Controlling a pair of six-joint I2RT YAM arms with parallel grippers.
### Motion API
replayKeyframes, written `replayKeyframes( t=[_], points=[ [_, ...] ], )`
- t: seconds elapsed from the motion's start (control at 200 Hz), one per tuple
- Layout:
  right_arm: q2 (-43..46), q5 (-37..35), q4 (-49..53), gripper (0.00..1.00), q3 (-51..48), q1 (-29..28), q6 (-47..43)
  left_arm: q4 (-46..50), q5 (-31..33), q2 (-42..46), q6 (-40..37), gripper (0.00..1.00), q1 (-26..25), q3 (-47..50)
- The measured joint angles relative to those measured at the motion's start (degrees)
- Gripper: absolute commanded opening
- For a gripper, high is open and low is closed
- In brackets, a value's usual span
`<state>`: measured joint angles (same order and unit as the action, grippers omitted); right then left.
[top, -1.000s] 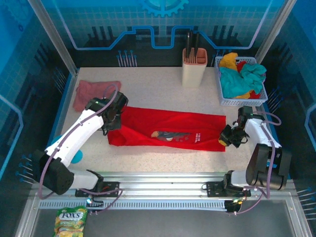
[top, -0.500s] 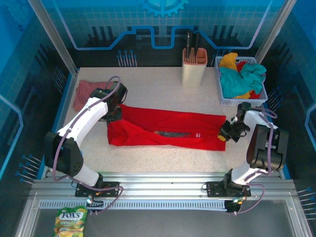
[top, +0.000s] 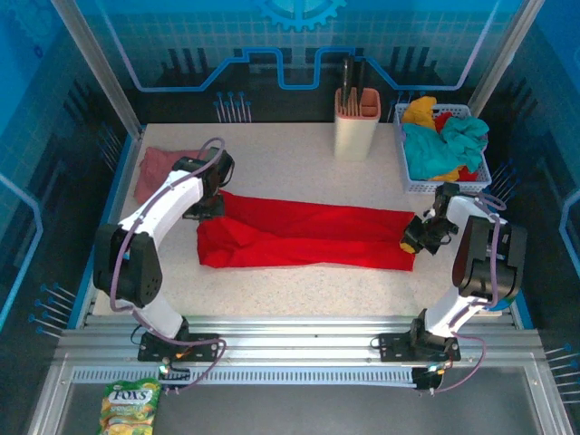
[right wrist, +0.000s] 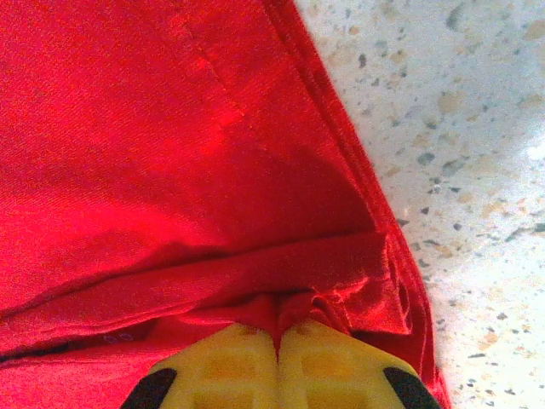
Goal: Fold and stack the t-shirts
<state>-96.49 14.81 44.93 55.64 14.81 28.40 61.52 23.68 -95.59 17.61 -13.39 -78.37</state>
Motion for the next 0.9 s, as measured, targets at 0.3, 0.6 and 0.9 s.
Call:
replayKeyframes(
  t=[0.3, 0.6, 0.9],
  points=[
    [0.0, -2.1, -0.6, 0.00, 0.1, 0.0, 0.0, 0.0, 0.3, -6.8, -1.3, 0.00, 0.5, -7.6],
    [-0.4, -3.5, -1.0, 0.00, 1.1, -0.1, 0.0, 2.6, 4.1, -16.1, -3.2, 0.04, 0.5, -17.8],
    [-0.3, -4.3, -1.1, 0.51, 1.1, -0.2, -0.1, 5.0, 5.7, -20.0, -4.0, 0.77, 0.5, -20.6]
  ],
)
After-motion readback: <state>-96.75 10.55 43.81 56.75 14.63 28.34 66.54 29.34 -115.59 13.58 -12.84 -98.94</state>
